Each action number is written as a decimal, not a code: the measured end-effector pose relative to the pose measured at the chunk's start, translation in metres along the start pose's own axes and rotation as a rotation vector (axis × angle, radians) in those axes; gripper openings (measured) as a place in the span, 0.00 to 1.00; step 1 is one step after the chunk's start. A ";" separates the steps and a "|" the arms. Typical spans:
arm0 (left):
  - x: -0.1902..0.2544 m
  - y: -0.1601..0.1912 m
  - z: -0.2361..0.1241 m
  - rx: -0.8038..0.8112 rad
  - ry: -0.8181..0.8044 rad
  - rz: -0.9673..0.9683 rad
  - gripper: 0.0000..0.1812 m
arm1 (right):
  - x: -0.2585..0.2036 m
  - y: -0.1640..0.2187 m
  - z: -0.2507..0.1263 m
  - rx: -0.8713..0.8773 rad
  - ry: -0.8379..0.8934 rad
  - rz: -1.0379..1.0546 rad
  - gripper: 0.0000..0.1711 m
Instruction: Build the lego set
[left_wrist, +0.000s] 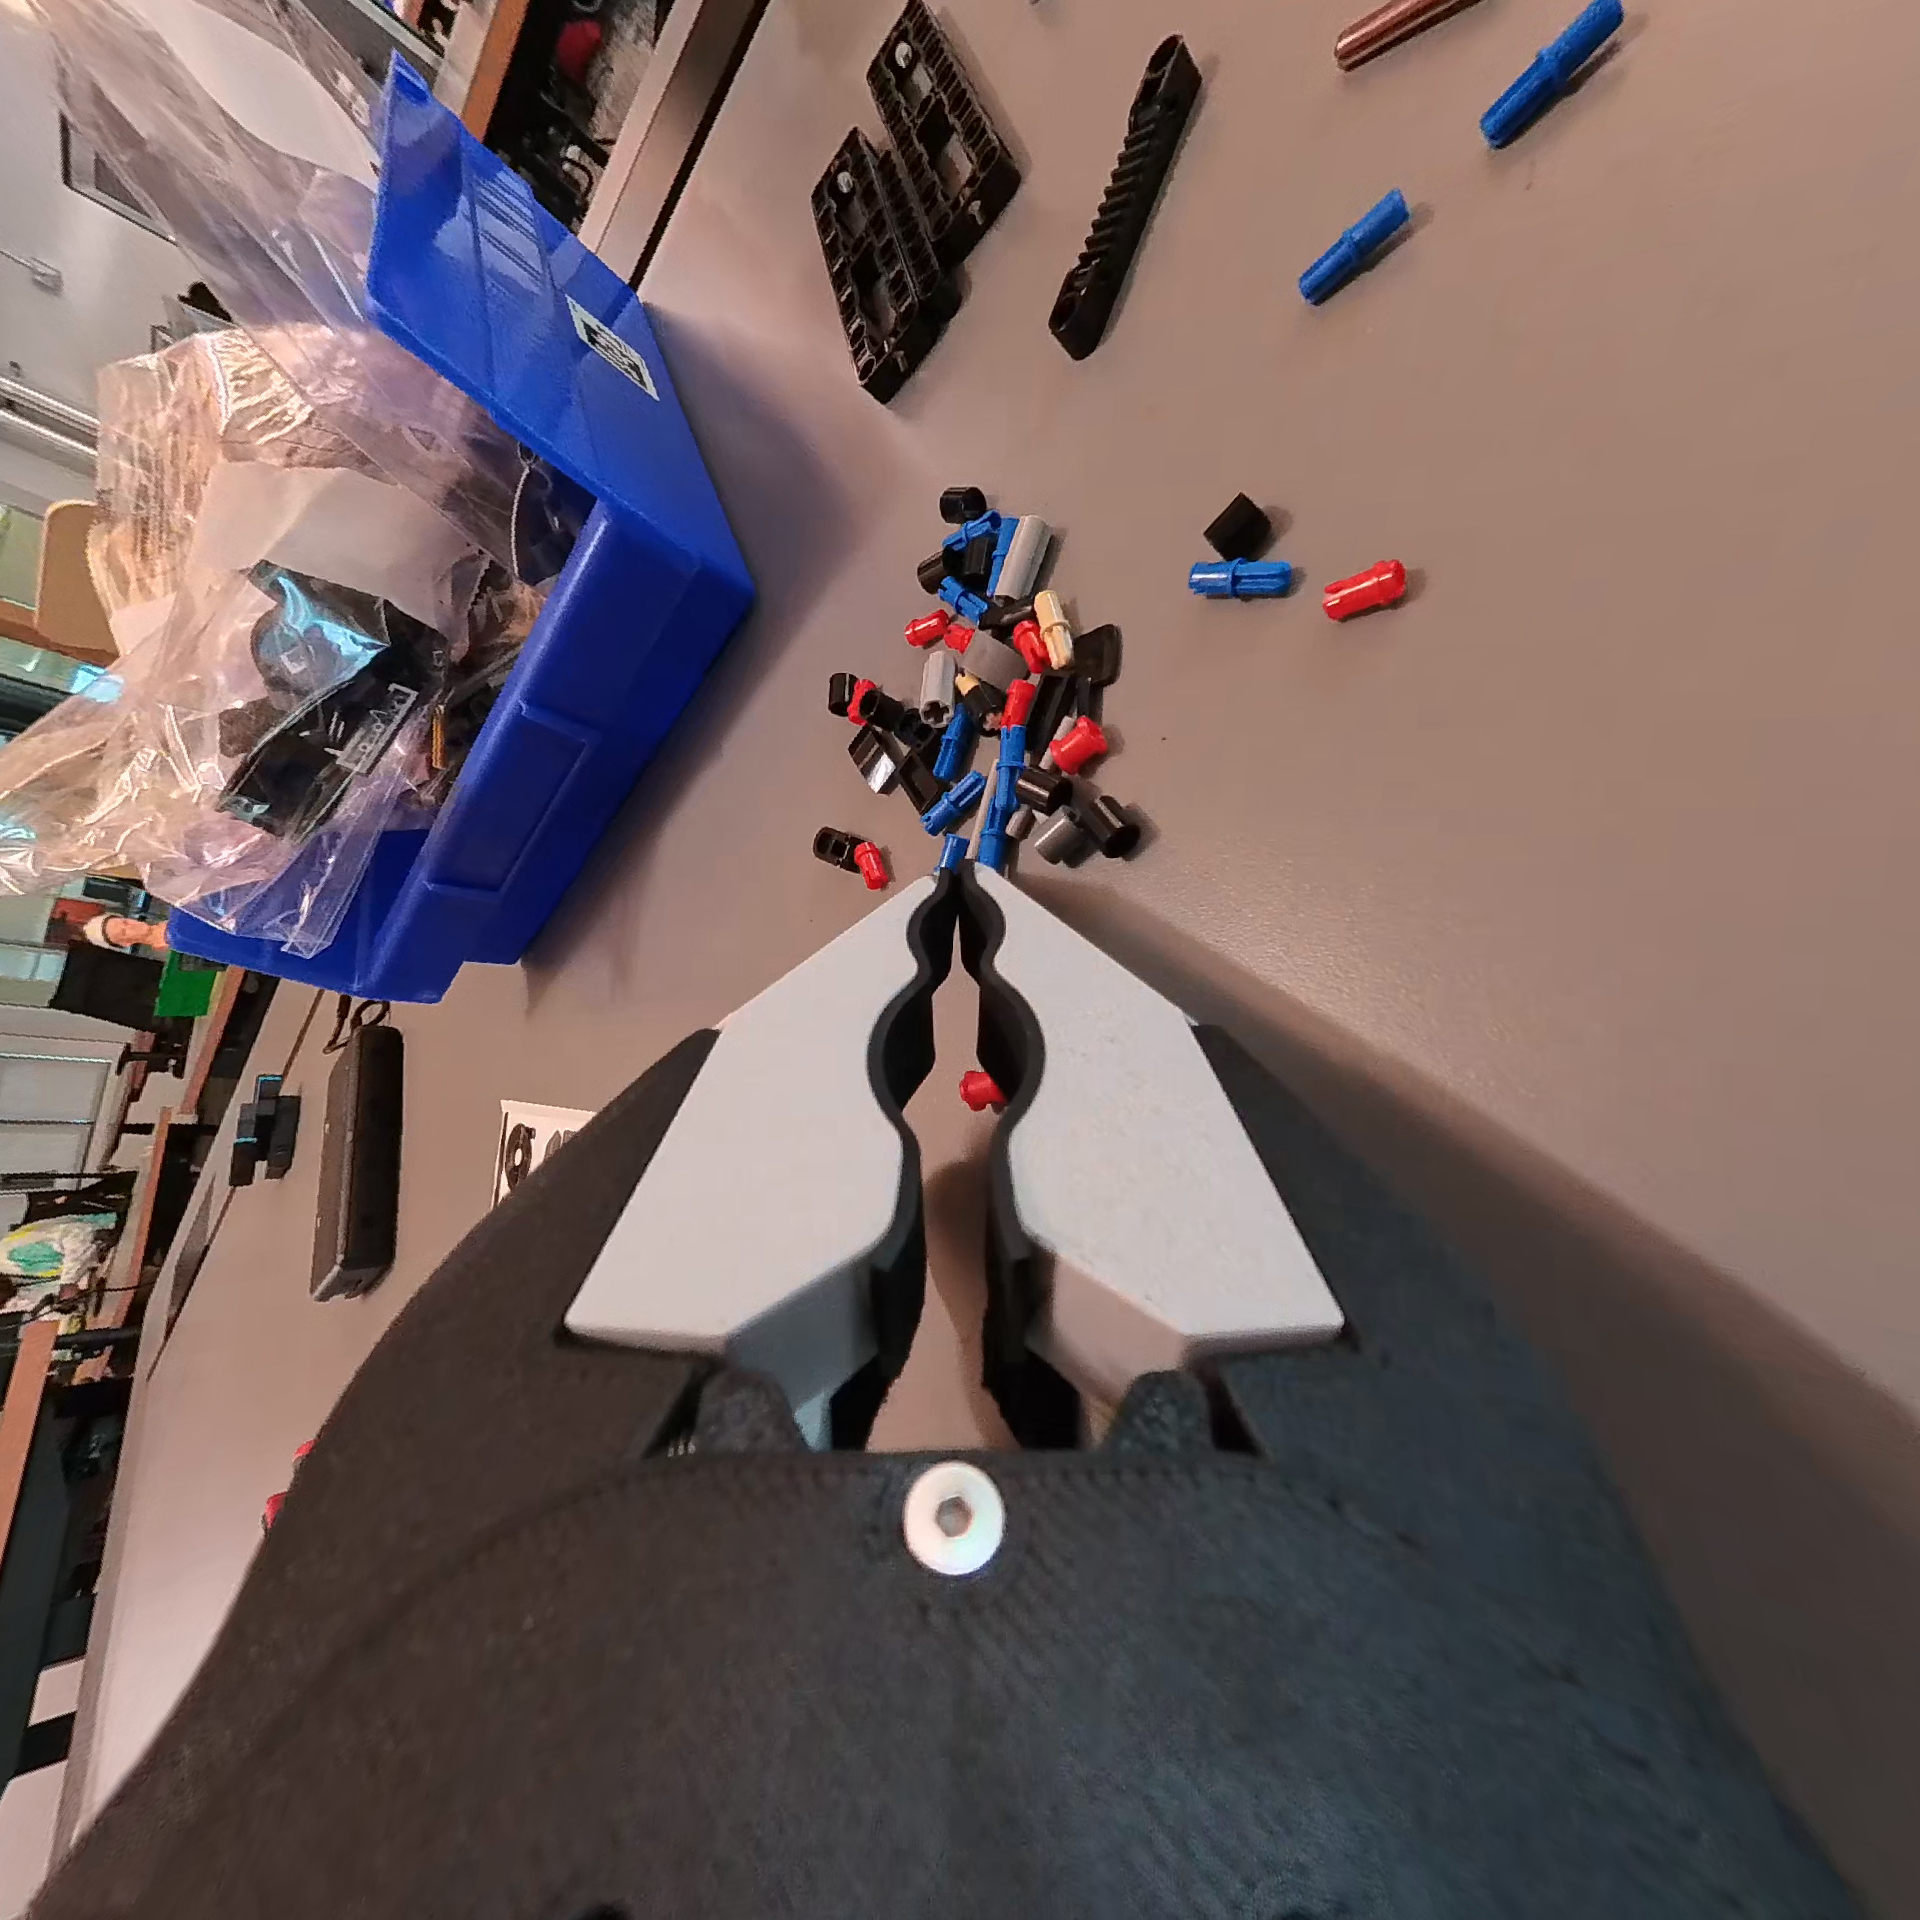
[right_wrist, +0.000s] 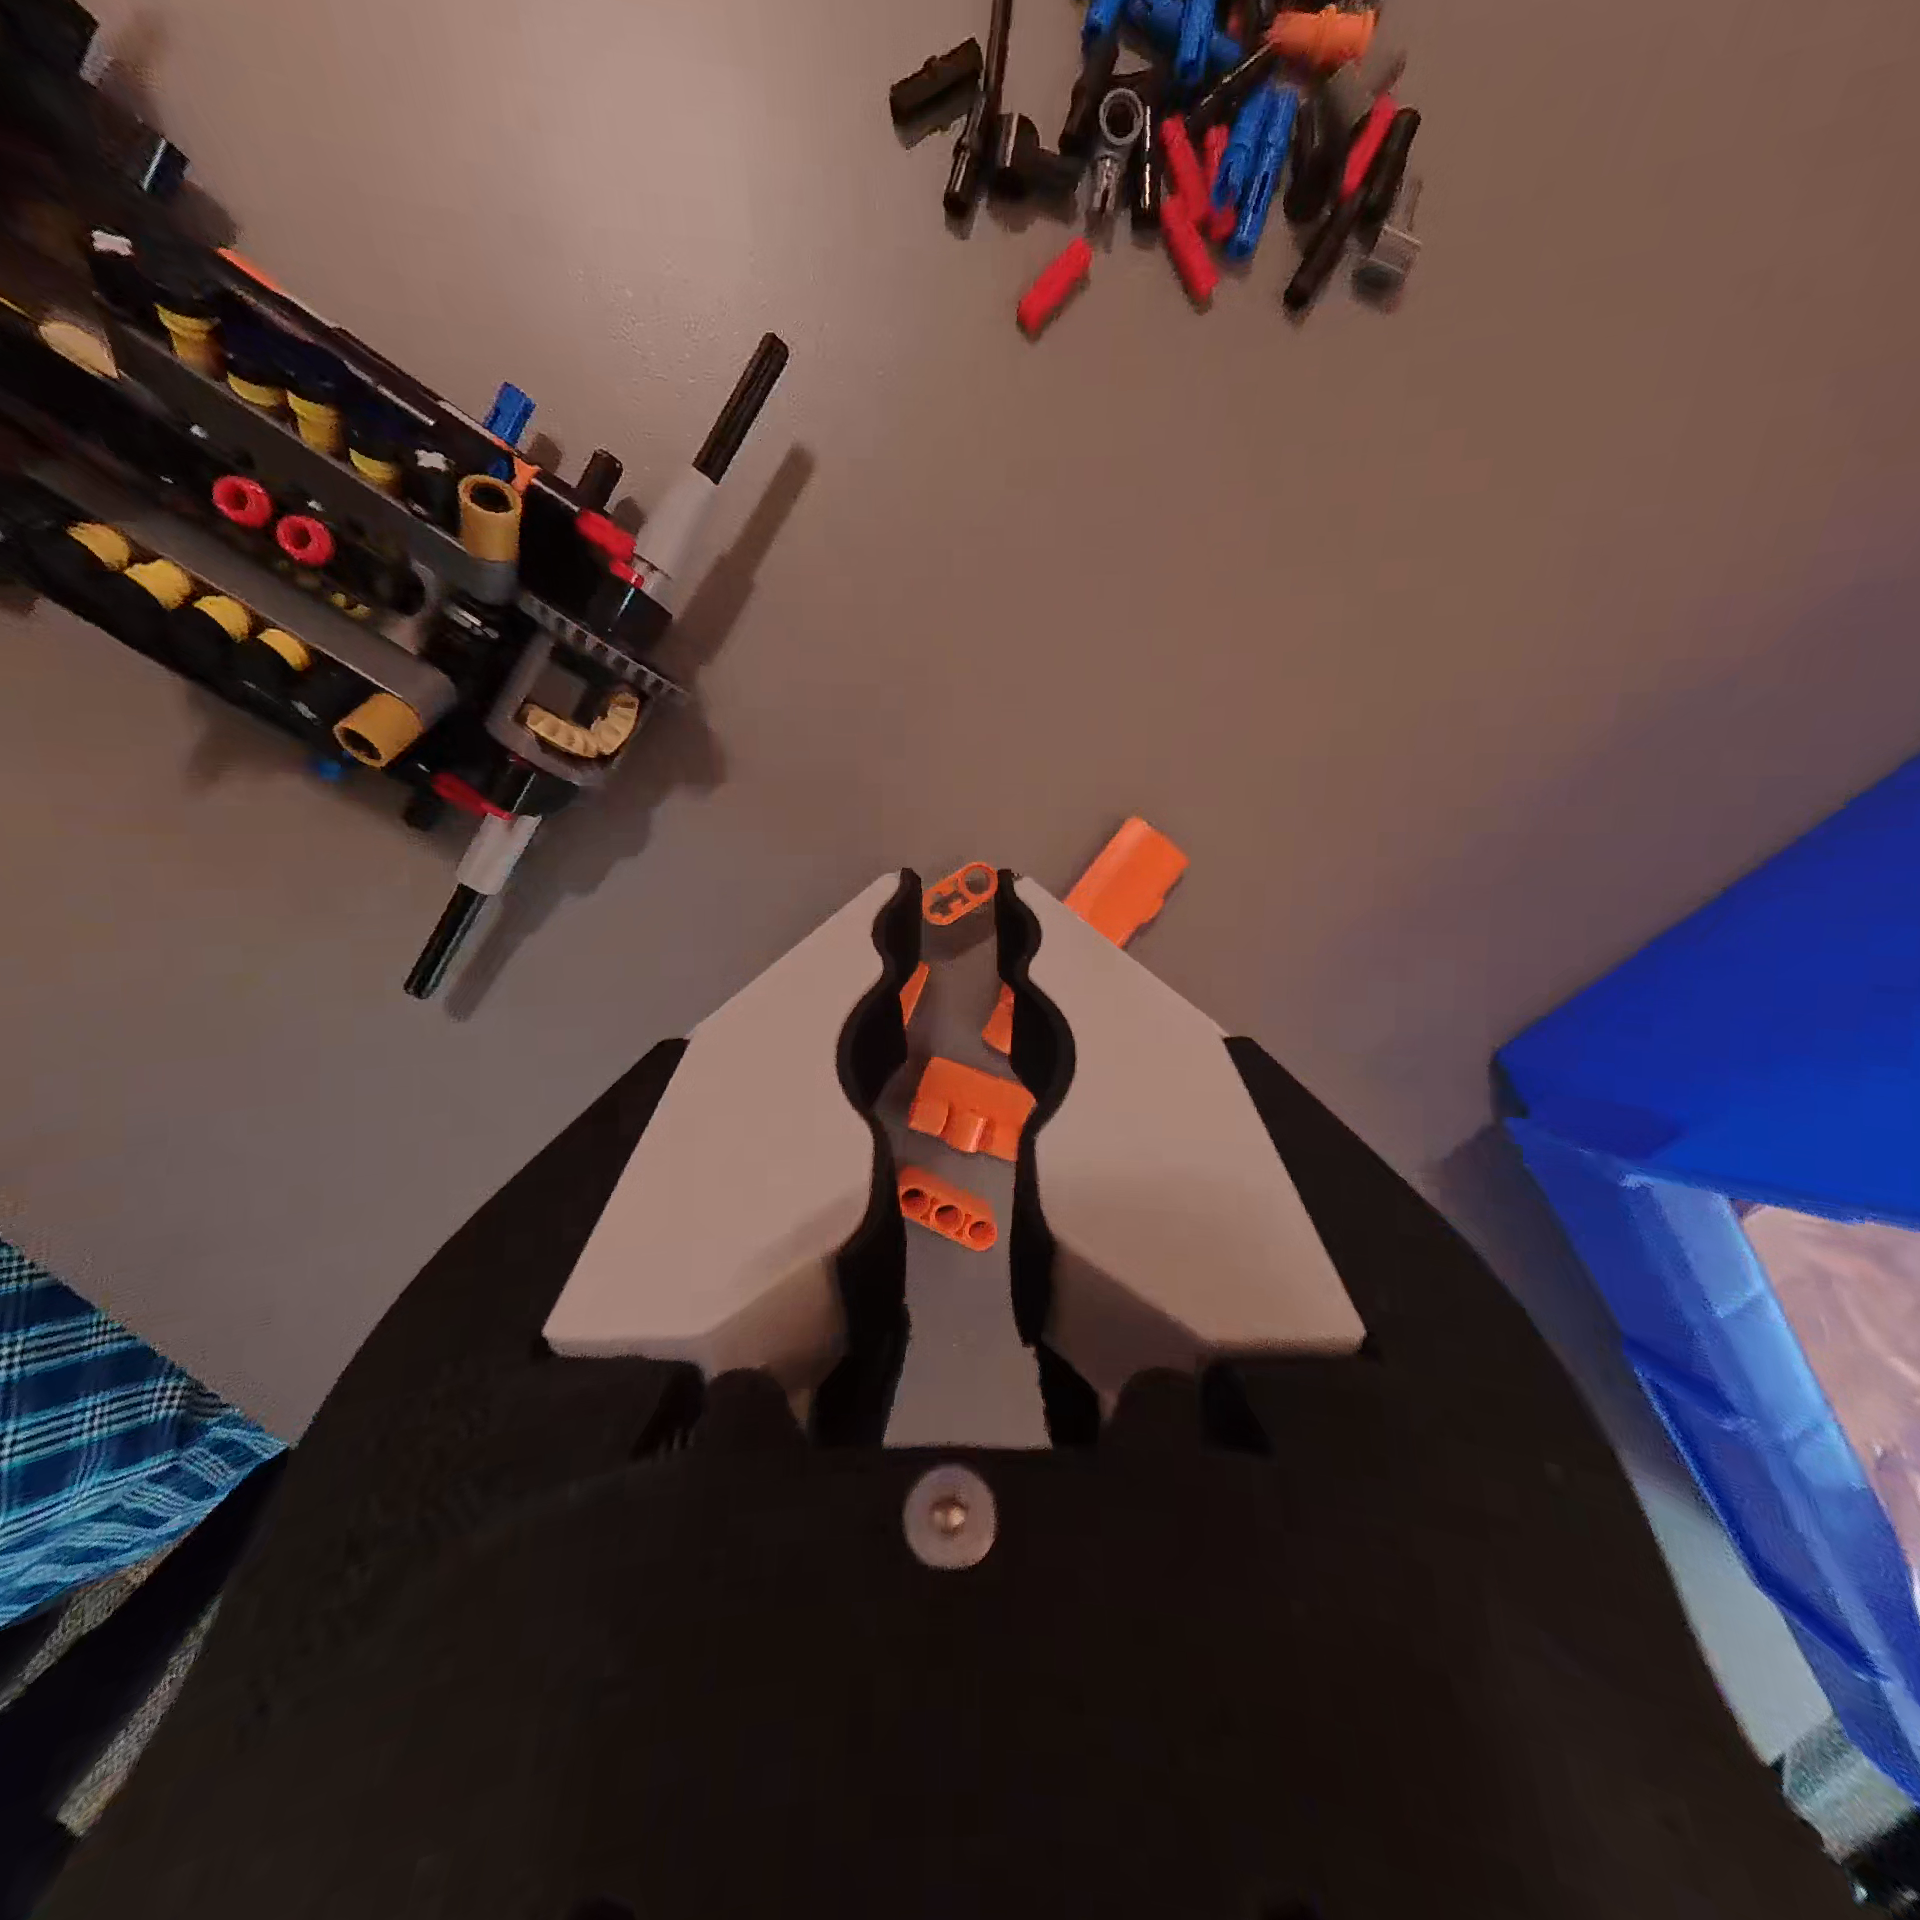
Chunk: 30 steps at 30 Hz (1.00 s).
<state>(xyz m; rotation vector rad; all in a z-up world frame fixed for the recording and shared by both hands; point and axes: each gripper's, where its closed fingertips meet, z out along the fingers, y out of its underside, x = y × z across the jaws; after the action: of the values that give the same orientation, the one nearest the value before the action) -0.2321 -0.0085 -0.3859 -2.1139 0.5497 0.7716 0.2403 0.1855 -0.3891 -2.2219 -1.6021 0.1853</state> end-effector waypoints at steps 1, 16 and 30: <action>0.000 0.000 0.000 0.000 0.000 0.001 0.00 | 0.000 -0.001 0.001 0.009 0.003 0.005 0.07; 0.000 -0.001 -0.003 0.000 -0.005 0.003 0.00 | -0.094 -0.147 -0.036 0.269 -0.165 -0.318 0.10; 0.000 -0.001 -0.003 0.011 -0.002 0.013 0.00 | -0.191 -0.230 0.068 0.128 -0.331 -0.696 0.14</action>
<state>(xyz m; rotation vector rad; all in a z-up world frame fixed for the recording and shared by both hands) -0.2302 -0.0101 -0.3837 -2.1009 0.5659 0.7765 -0.0494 0.0844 -0.3847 -1.4743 -2.3572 0.4511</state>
